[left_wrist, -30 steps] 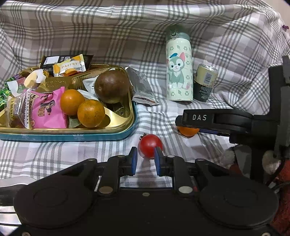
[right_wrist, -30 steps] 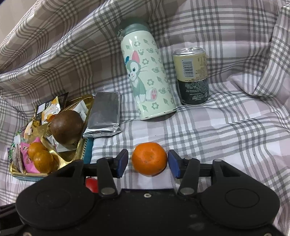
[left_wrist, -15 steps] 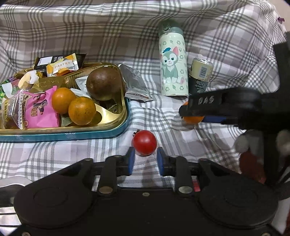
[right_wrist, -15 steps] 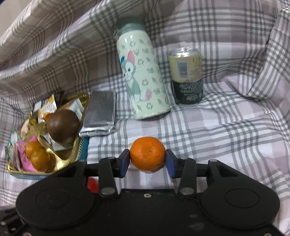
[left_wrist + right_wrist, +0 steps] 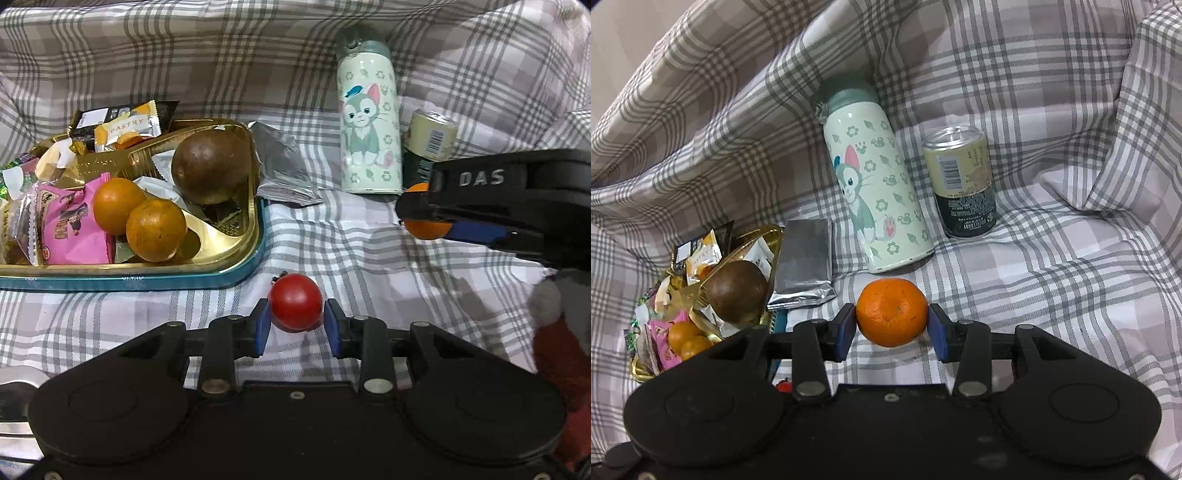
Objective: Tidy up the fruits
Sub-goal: 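Close the left tool on the red tomato while the right tool grasps the mandarin, then carry the tomato and mandarin over the steel tray and release both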
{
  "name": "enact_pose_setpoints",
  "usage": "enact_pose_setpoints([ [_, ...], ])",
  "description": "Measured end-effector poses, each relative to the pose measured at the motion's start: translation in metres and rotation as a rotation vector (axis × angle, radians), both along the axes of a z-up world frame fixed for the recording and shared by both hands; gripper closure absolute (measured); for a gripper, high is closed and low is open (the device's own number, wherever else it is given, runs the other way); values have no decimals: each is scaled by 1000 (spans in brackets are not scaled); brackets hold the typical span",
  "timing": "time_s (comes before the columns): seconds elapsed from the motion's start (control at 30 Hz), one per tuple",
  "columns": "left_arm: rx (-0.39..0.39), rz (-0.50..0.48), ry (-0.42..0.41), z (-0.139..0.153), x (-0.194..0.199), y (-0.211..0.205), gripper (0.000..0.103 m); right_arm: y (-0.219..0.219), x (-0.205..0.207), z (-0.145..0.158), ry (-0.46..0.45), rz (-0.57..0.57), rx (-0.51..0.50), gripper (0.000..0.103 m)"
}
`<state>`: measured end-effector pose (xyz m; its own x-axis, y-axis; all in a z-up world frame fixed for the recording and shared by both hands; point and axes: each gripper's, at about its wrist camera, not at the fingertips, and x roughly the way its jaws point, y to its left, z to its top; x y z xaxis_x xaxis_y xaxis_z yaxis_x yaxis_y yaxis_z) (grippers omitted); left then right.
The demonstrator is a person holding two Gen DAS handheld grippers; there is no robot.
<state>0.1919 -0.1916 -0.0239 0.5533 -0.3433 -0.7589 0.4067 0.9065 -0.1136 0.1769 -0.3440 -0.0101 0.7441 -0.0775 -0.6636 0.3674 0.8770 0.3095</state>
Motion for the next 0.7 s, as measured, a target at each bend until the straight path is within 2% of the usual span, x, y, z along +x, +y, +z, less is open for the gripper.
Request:
enact_pose_setpoints([
  [0.4,6,52,50,-7,16,-8,59,-3,-2,2,-9,-4,22,59],
  [0.6,-42,62,82,-5,19,-3,62,-3,-5,5,-11,10,22,59],
  [0.7,-41,67,73,-1,15,1,63,-2,-7,7,-17,21,20,59],
])
